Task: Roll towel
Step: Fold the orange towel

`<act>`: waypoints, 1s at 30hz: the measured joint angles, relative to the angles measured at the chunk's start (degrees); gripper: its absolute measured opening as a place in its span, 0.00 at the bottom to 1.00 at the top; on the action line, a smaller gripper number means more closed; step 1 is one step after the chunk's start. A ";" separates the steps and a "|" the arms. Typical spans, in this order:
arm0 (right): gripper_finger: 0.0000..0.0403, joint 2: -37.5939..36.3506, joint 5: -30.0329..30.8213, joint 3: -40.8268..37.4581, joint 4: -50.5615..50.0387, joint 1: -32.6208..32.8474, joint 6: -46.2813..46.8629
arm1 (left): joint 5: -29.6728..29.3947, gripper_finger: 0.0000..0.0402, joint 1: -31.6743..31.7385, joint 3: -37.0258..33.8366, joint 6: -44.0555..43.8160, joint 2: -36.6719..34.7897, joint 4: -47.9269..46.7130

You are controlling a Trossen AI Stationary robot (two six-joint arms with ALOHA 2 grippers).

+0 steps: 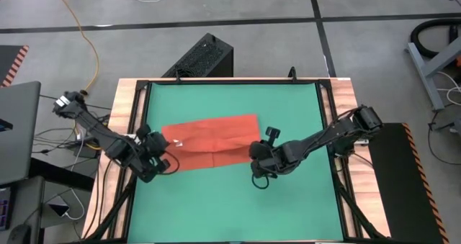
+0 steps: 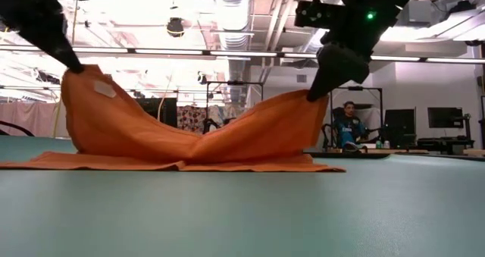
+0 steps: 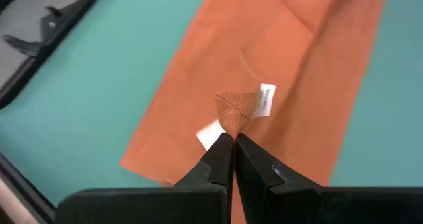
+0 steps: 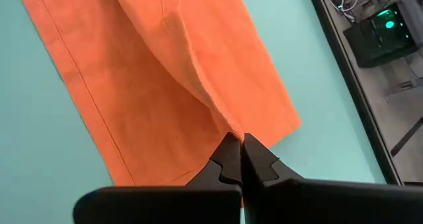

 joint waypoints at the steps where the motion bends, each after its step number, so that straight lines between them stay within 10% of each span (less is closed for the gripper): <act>1: 0.01 -0.01 -0.29 0.00 0.03 -0.02 0.00 | 0.40 0.00 -0.72 0.00 -0.02 0.02 0.00; 16: 0.19 0.01 -13.22 -6.56 4.62 -3.15 -0.08 | 8.14 0.01 -4.22 -2.25 2.36 0.00 0.90; 30: 0.40 0.01 -17.46 -7.74 13.01 -0.27 -6.15 | 15.88 0.28 -4.76 -10.16 6.37 0.02 13.22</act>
